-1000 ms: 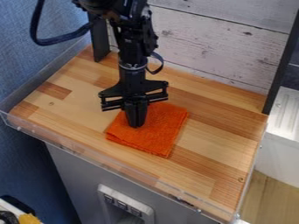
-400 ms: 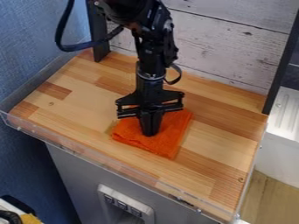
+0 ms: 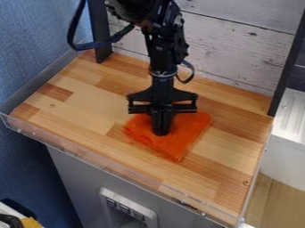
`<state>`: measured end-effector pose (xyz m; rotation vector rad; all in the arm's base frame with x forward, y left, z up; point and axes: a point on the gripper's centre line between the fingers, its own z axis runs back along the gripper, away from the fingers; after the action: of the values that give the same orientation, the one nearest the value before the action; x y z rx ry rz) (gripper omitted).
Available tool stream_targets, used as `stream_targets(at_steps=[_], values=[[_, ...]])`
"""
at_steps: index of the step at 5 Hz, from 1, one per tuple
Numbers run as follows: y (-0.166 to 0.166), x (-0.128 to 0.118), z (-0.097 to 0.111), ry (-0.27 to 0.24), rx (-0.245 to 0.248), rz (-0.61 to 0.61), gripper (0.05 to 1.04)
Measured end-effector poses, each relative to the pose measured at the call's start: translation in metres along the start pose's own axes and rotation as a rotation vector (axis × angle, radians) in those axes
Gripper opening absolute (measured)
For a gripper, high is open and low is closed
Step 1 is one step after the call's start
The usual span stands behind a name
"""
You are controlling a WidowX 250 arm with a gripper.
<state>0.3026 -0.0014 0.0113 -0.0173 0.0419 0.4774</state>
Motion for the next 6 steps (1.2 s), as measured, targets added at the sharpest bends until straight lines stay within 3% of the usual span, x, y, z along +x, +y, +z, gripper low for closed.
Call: stream_targets(at_steps=[1,2,3,4,5,6], values=[[-0.007,0.003,0.003,-0.005,-0.015,-0.127,0.084],[-0.009,0.002,0.008,0.023,-0.008,-0.239,0.237],[-0.011,0.005,0.021,0.023,-0.011,-0.322,0.492],[-0.015,0.011,0.046,-0.008,-0.017,-0.397,0.792],[-0.017,0.017,0.066,-0.032,-0.011,-0.453,0.997],[-0.015,0.022,0.083,-0.061,-0.004,-0.497,0.998]])
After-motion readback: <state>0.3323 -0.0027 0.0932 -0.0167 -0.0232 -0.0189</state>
